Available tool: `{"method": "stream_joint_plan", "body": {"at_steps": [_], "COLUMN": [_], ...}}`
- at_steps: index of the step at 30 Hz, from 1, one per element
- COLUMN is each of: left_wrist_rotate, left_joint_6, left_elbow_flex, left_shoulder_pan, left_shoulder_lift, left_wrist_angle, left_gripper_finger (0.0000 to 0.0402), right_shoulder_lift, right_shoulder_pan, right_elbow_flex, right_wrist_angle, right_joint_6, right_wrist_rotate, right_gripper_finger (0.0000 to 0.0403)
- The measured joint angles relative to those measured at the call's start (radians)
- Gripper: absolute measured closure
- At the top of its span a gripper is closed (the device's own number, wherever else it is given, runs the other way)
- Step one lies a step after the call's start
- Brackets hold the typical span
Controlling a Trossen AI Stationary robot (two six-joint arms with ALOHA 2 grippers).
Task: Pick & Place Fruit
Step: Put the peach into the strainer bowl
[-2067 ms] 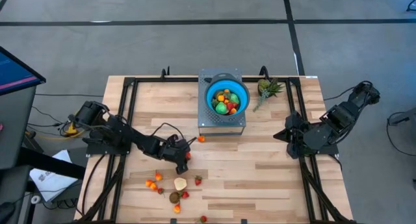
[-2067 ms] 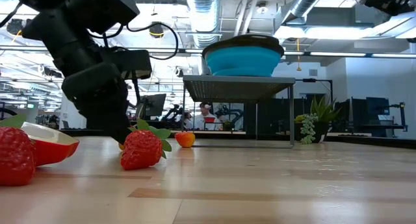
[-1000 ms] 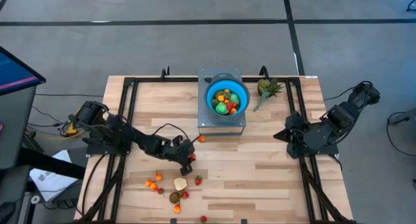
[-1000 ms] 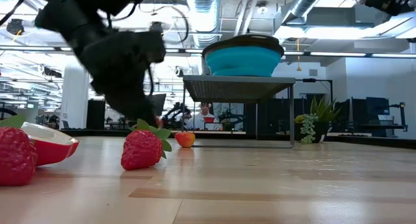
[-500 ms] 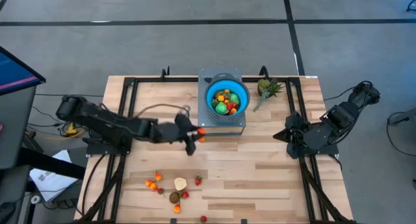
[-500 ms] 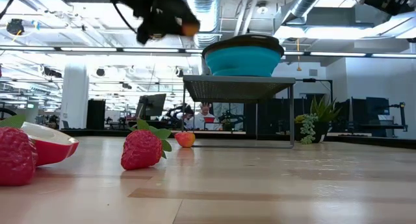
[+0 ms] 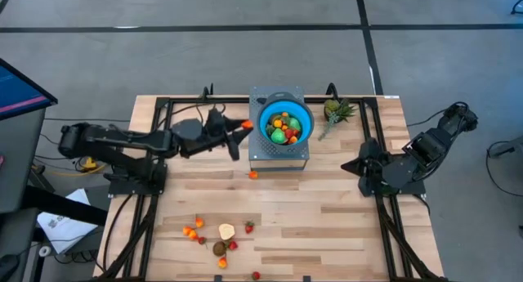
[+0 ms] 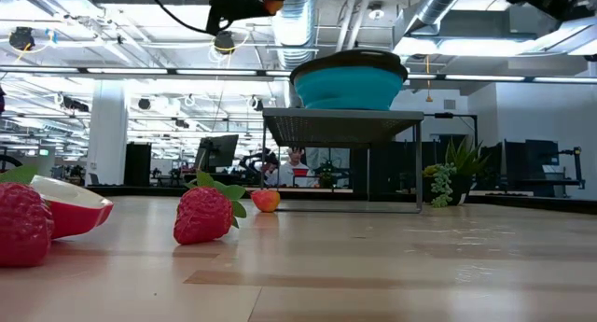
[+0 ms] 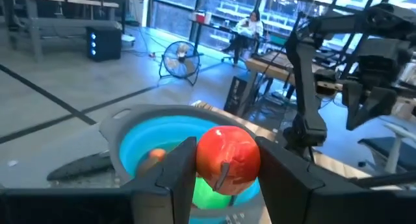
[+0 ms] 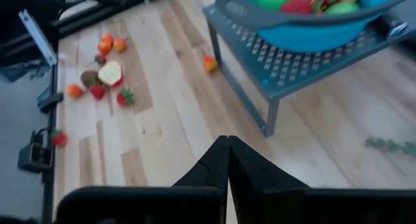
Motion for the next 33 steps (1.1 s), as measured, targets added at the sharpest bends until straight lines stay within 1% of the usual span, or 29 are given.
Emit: {"method": "stream_joint_plan", "body": {"at_steps": [3, 8, 12, 15, 19, 27, 30, 33], "left_wrist_rotate": [0.065, 0.139, 0.178, 0.184, 0.177, 0.158, 0.156, 0.156], "left_joint_6": [0.001, 0.004, 0.088, 0.141, 0.151, 0.152, 0.152, 0.152], "left_elbow_flex": [0.000, 0.005, 0.081, 0.142, 0.185, 0.188, 0.188, 0.188], "left_shoulder_pan": [0.042, 0.099, 0.118, 0.130, 0.149, 0.170, 0.178, 0.178], "left_shoulder_lift": [0.036, 0.100, 0.182, 0.247, 0.301, 0.313, 0.313, 0.313], "left_wrist_angle": [0.039, 0.091, 0.094, 0.096, 0.091, 0.089, 0.088, 0.072], "left_gripper_finger": [0.0261, 0.0261, 0.0261, 0.0261, 0.0261, 0.0259, 0.0249, 0.0230], "right_shoulder_lift": [0.000, 0.000, 0.000, 0.000, 0.000, 0.000, 0.000, 0.000], "right_shoulder_pan": [-0.007, -0.048, -0.083, -0.104, -0.126, -0.144, -0.143, -0.143], "right_elbow_flex": [0.000, 0.000, 0.000, 0.000, 0.000, 0.000, 0.000, 0.000], "right_wrist_angle": [0.015, 0.019, 0.026, 0.027, 0.020, -0.030, -0.047, -0.056], "right_joint_6": [0.000, 0.000, -0.001, -0.003, -0.008, -0.010, -0.010, -0.017], "right_wrist_rotate": [0.045, 0.054, 0.054, 0.054, 0.054, 0.050, 0.050, 0.050], "right_gripper_finger": [0.0403, 0.0403, 0.0403, 0.0403, 0.0403, 0.0403, 0.0403, 0.0403]}}
